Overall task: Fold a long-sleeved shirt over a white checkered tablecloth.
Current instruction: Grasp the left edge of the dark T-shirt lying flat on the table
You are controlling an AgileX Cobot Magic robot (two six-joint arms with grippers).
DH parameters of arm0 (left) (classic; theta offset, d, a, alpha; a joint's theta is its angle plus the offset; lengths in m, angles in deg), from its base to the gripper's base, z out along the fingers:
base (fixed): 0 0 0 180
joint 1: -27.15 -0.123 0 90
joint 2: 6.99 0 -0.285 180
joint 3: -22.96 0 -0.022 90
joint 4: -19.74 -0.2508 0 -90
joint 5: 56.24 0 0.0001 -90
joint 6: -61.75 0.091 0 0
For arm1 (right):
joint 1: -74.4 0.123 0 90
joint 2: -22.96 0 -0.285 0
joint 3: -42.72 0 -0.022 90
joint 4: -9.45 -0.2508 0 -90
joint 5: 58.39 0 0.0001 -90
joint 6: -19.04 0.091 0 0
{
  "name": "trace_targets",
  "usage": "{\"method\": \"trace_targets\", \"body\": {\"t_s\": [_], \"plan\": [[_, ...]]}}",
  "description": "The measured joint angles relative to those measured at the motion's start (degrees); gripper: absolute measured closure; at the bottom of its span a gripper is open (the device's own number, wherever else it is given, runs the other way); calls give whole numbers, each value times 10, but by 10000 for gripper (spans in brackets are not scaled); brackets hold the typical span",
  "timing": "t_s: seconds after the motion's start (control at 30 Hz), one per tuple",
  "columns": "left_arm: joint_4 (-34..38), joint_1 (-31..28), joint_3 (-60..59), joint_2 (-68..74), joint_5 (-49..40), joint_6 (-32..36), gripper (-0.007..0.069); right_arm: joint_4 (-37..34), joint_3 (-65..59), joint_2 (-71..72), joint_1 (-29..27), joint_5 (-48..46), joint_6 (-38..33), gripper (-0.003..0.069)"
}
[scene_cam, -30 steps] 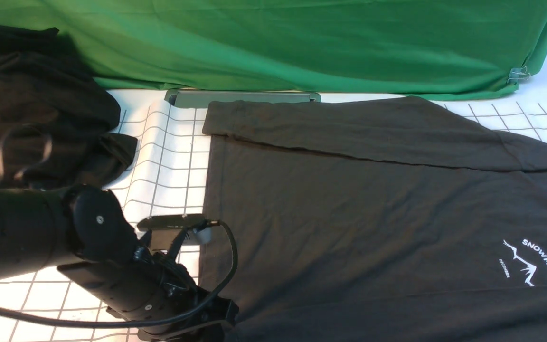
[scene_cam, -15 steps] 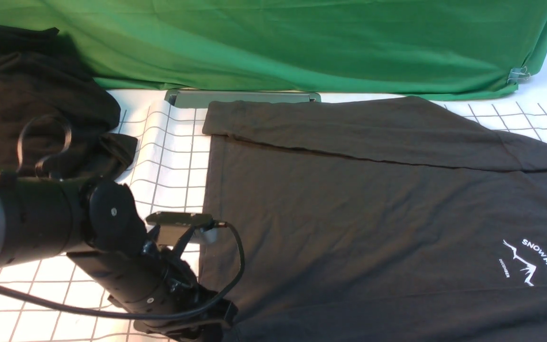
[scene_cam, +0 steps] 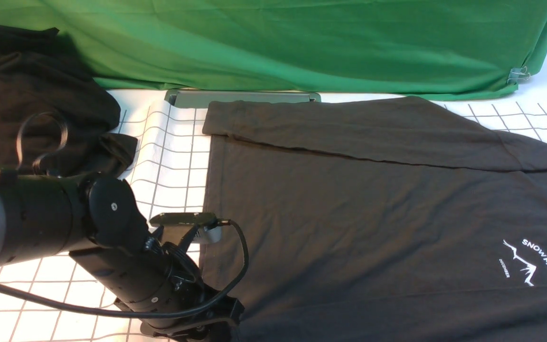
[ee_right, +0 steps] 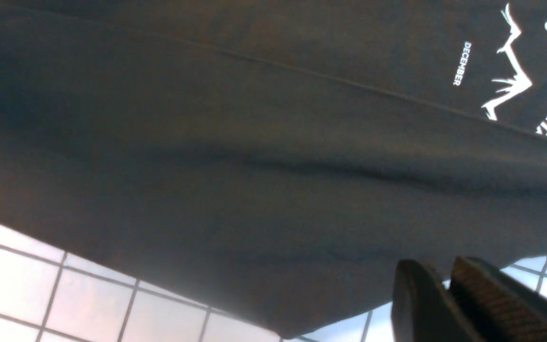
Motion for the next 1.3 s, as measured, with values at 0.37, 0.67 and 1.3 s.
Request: {"method": "trace_targets", "body": {"t_s": [0.37,0.67,1.3], "plan": [[-28,0,0,0,25,1,284,-1,0,0,0,0,0,538],[-14,0,0,12,5,4,284,-2,0,0,0,0,0,522],[-18,0,34,23,-59,8,596,-3,0,0,0,0,0,502]]}}
